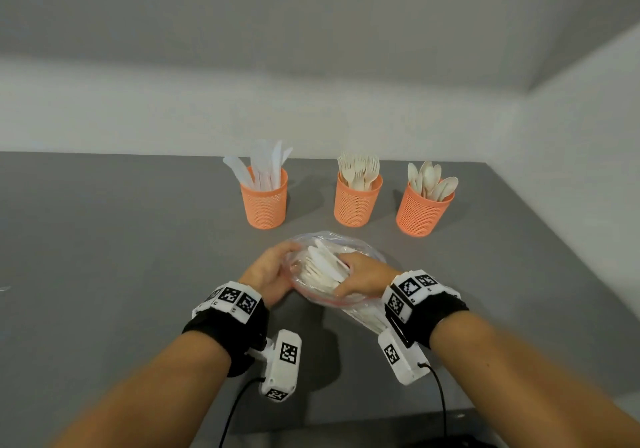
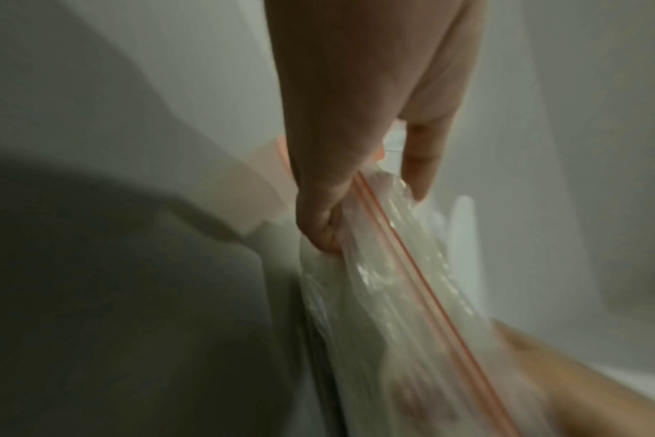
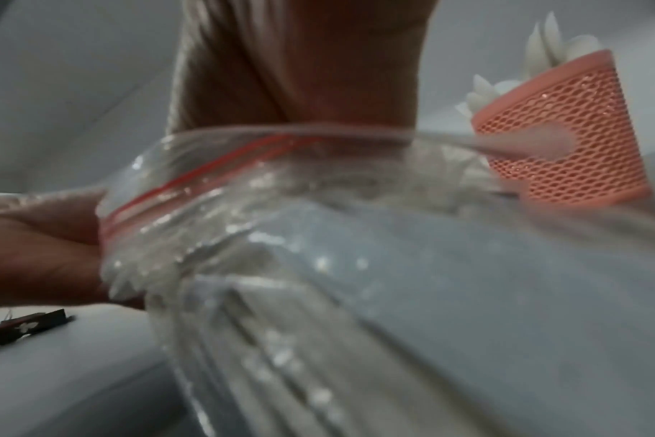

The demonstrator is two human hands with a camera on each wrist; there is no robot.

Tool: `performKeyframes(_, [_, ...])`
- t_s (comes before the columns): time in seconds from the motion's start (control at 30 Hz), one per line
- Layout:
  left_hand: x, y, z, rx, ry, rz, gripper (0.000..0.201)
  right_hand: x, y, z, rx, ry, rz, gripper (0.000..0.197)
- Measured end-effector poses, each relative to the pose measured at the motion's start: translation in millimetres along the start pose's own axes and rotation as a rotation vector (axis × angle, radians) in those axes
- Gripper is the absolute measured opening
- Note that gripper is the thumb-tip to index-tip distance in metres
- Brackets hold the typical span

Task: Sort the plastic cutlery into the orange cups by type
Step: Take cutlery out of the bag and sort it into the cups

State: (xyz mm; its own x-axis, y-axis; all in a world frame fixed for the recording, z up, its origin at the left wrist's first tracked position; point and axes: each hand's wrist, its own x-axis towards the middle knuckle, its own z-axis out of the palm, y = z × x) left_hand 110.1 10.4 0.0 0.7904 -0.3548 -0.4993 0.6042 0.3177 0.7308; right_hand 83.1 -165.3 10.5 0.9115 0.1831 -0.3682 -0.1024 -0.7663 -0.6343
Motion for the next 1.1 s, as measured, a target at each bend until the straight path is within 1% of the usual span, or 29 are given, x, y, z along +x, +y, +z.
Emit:
performKeyframes(0.03, [1,-1,-1,0.087,0.019,0.008,0.023,-1,-1,-2,0.018,-0.006,0.019,0.043])
performKeyframes(0.07, [6,-2,-3,0.145,0.086,0.011,0.020,-2,0,-3,0.025,-0.014,0.024,0.043])
performKeyframes(0.13, [11,-3,-9,0.181,0.181,0.022,0.021,-2,0,-1,0.012,-0.037,0.012,0.047])
performKeyframes(0.17, [13,-2,-11,0.167,0.196,0.014,0.020,-2,-1,1,-0.002,-0.048,0.000,0.046])
performKeyframes(0.2, [14,-2,-11,0.146,0.192,0.011,0.018,-1,0,3,-0.010,-0.048,-0.014,0.045])
performKeyframes(0.23, [13,-1,-8,0.103,0.150,-0.005,0.018,0,0,5,-0.008,-0.041,-0.026,0.044])
performKeyframes(0.3, [10,1,-4,0.036,0.129,-0.025,0.026,1,0,6,0.027,-0.017,-0.036,0.041])
performKeyframes(0.37, [11,2,-4,-0.046,0.128,-0.035,0.024,0,-1,4,0.087,-0.028,-0.029,0.042])
performKeyframes(0.43, [11,4,-9,-0.089,0.095,-0.040,0.031,-2,-3,-1,0.138,-0.046,-0.035,0.043])
performKeyframes(0.47, [10,5,-12,-0.065,0.085,-0.044,0.036,-2,-3,-4,0.149,-0.050,-0.036,0.047])
performKeyframes(0.5, [11,7,-14,-0.032,0.046,-0.043,0.037,-3,-3,-7,0.154,-0.065,-0.044,0.049])
performKeyframes(0.57, [7,9,-13,0.148,-0.017,0.005,0.040,-3,-2,-13,0.172,-0.097,-0.053,0.048])
performKeyframes(0.6, [8,10,-14,0.231,0.001,0.049,0.042,-3,-2,-16,0.191,-0.092,-0.052,0.045])
performKeyframes(0.67, [7,9,-11,0.327,0.028,0.147,0.044,-3,-3,-22,0.275,-0.058,-0.057,0.039])
performKeyframes(0.77, [10,4,-12,0.430,-0.018,0.198,0.050,0,-6,-30,0.445,0.037,-0.109,0.046])
performKeyframes(0.8, [9,1,-11,0.537,-0.025,0.211,0.056,3,-7,-33,0.498,0.073,-0.123,0.050])
performKeyframes(0.83, [6,-1,-9,0.697,-0.013,0.241,0.067,5,-8,-38,0.541,0.106,-0.136,0.051])
performKeyframes(0.9, [-1,-5,-3,1.083,0.037,0.294,0.094,7,-14,-47,0.617,0.175,-0.169,0.046])
performKeyframes(0.93, [-3,-7,0,1.238,0.044,0.318,0.099,8,-18,-52,0.675,0.214,-0.190,0.044])
performKeyframes(0.97, [-4,-9,2,1.338,0.037,0.328,0.100,8,-21,-57,0.747,0.260,-0.206,0.047])
performKeyframes(1.03, [-3,-11,6,1.465,0.034,0.313,0.095,8,-29,-67,0.882,0.361,-0.231,0.053])
performKeyframes(1.07, [-4,-11,8,1.557,0.054,0.298,0.092,6,-33,-72,0.922,0.397,-0.249,0.049])
performKeyframes(1.1, [-6,-10,11,1.667,0.088,0.273,0.088,4,-37,-78,0.956,0.406,-0.266,0.040])
